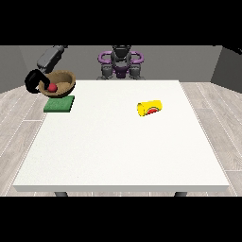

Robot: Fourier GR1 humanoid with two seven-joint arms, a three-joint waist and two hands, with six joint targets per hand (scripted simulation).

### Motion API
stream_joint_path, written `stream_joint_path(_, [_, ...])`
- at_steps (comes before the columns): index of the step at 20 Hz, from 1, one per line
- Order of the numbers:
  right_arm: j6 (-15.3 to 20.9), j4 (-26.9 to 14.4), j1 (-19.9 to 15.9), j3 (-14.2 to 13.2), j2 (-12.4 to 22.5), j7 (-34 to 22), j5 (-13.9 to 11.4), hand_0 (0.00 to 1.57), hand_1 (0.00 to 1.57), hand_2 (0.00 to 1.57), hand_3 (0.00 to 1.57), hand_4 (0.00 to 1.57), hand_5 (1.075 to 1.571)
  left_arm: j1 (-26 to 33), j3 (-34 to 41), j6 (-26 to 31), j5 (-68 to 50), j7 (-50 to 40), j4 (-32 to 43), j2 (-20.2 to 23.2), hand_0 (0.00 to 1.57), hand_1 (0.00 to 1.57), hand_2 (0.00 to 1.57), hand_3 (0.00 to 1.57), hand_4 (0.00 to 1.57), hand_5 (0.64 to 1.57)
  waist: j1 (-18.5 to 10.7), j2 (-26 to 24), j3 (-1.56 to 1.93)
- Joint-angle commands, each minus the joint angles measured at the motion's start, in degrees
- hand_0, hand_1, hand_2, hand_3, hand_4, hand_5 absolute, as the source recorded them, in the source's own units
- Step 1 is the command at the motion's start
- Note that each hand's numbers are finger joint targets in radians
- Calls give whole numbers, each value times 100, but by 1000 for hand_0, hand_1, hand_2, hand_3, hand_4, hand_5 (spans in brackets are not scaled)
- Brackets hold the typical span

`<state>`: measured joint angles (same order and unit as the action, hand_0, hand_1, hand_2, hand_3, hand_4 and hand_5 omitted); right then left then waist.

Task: Pick the cup and pour the ball into the bowl, then pick the bowl and place it on the pad

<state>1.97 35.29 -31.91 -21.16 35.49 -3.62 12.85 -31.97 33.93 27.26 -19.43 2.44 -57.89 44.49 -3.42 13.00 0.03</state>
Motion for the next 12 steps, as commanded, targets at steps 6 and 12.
stream_joint_path(6, [263, -453, -174, -401, 478, 398, 53, 1508, 1508, 1412, 824, 0, 1552, 61, 11, -15, -157, 62, -186, 113, 0, 0, 0, 0, 1195, 1561, -99, 286, 2])
stream_joint_path(12, [754, -222, -552, -243, -200, 270, 80, 1451, 1451, 1383, 753, 0, 1540, -43, 2, 112, -135, 282, 240, 284, 0, 0, 0, 0, 1187, 1564, -142, 293, -1])
